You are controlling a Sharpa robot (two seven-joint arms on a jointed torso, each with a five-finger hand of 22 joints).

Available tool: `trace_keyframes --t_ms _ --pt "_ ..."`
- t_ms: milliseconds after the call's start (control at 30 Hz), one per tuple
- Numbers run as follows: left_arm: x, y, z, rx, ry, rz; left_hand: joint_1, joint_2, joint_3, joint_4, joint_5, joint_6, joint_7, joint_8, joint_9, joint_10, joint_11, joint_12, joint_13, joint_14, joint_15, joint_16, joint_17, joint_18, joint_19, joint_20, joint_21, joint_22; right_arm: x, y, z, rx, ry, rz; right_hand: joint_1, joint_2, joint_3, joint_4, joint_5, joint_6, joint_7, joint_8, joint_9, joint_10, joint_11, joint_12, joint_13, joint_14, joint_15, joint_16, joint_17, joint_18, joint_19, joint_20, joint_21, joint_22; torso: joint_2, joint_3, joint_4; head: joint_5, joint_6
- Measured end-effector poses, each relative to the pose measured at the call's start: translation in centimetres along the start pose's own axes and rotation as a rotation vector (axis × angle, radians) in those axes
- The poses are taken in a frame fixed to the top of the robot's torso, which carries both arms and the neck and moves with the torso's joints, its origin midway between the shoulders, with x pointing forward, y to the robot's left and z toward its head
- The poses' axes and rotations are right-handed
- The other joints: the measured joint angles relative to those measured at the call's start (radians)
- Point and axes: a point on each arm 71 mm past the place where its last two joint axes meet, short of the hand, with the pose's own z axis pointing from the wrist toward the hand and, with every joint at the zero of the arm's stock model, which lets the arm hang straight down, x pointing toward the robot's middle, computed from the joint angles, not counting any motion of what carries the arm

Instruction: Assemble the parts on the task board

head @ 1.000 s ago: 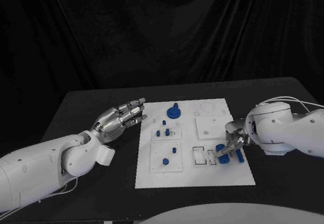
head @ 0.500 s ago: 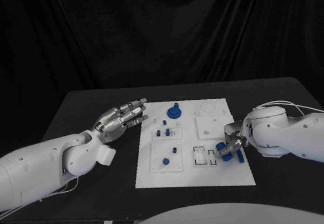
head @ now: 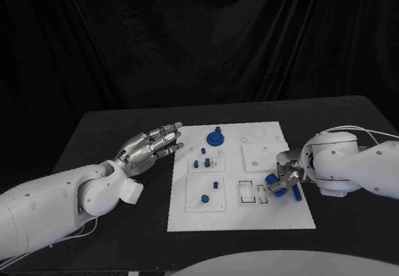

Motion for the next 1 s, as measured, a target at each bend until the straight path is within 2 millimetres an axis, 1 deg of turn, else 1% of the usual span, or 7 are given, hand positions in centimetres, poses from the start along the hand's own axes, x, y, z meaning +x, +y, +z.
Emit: trace_keyframes --t_ms 33,100,233,600,800,933,1000 --pt "0.0 0.0 0.0 -0.001 0.0 0.0 0.0 0.0 0.0 0.0 0.0 0.0 0.0 0.0 0.0 0.0 0.0 0.0 0.0 0.0 0.0 0.0 0.0 0.0 0.0 0.0 0.0 0.0 0.1 -0.1 -0.1 -0.004 0.004 0.021 -0.004 -0.006 0.009 0.009 0.0 -0.003 -0.003 0.01 0.006 0.0 0.0 0.0 0.0 0.002 -0.002 0.0 0.0 0.0 0.0 0.0 0.0 0.0 0.0 0.0 0.0 0.0 0.0" --pt "0.0 0.0 0.0 -0.003 0.001 -0.001 0.0 0.0 0.0 0.0 0.0 0.0 0.0 0.0 0.0 0.0 0.0 0.0 0.0 0.0 0.0 0.0 0.0 0.0 0.0 0.0 0.0 0.0 0.3 -0.2 -0.3 -0.011 0.012 0.054 -0.014 -0.017 0.02 0.02 0.065 -0.026 -0.016 0.026 0.015 0.0 0.0 0.0 0.0 0.004 -0.004 0.0 0.0 0.0 0.0 0.0 0.0 0.0 0.0 0.0 0.0 0.001 0.0" --pt "0.0 0.1 0.0 -0.007 0.002 -0.001 0.0 0.0 0.0 0.0 0.0 0.002 0.002 0.0 0.0 0.0 0.002 0.0 0.0 0.0 0.0 0.0 0.0 0.0 0.0 0.0 0.0 0.0 0.3 -0.4 -0.8 -0.023 0.028 0.125 -0.033 -0.024 0.028 0.028 0.077 -0.031 -0.021 0.045 0.033 0.005 -0.006 0.0 0.0 0.007 -0.007 0.0 0.0 0.0 0.0 0.0 0.0 0.0 0.0 0.0 0.0 0.003 0.0" --pt "0.0 0.1 0.0 -0.016 0.004 -0.003 0.0 0.0 0.003 -0.003 0.0 0.004 0.004 0.0 0.0 0.003 0.011 0.007 0.002 0.0 0.0 0.0 0.0 0.0 0.0 0.0 0.0 0.0 -1.7 0.0 -2.8 -0.077 0.079 0.395 -0.072 -0.024 0.038 0.029 0.04 -0.035 -0.025 0.055 0.045 0.009 -0.009 0.0 0.0 0.005 -0.005 0.0 0.0 0.0 0.0 0.0 0.0 0.0 -0.001 0.0 -0.0007 -0.001 0.0" --pt "0.0 0.2 0.0 -0.019 0.005 -0.003 0.0 0.0 0.003 -0.003 0.0 0.004 0.004 0.0 0.0 0.003 0.011 0.007 0.002 0.0 0.0 0.0 0.0 0.0 0.0 0.0 0.0 0.0 -1.3 1.4 -3.0 -0.108 0.145 0.492 -0.111 -0.017 0.102 -0.026 -0.037 -0.045 -0.024 0.055 0.037 0.009 -0.009 0.0 0.0 0.005 -0.005 0.0 0.0 0.0 0.0 0.0 0.0 0.0 -0.001 0.0 -0.0007 -0.003 0.0" --pt "0.0 0.2 0.0 -0.021 0.006 -0.004 0.0 0.0 0.003 -0.003 0.0 0.004 0.004 0.0 0.0 0.003 0.011 0.007 0.002 0.0 0.0 0.0 0.0 0.0 0.0 0.0 0.0 0.0 -0.7 2.2 -2.8 -0.121 0.182 0.526 -0.129 -0.016 0.105 -0.029 -0.071 -0.051 -0.022 0.055 0.03 0.009 -0.009 0.0 0.0 0.005 -0.005 0.0 0.0 0.0 0.0 0.0 -0.006 0.0 0.0 0.0 -0.0006 -0.004 0.0" --pt "0.0 0.2 0.0 -0.021 0.006 -0.004 0.0 0.0 0.003 -0.003 0.0 0.004 0.004 0.0 0.0 0.0 0.014 0.007 0.002 0.0 0.0 0.0 0.0 0.0 0.0 0.0 0.0 0.0 -0.3 2.5 -2.5 -0.123 0.2 0.539 -0.141 -0.019 0.146 -0.07 -0.095 -0.056 -0.02 0.053 0.025 0.006 -0.006 0.0 0.001 0.005 -0.005 0.0 0.0 0.0 0.0 0.0 -0.008 0.0 0.0 0.0 -0.0006 -0.004 0.0"
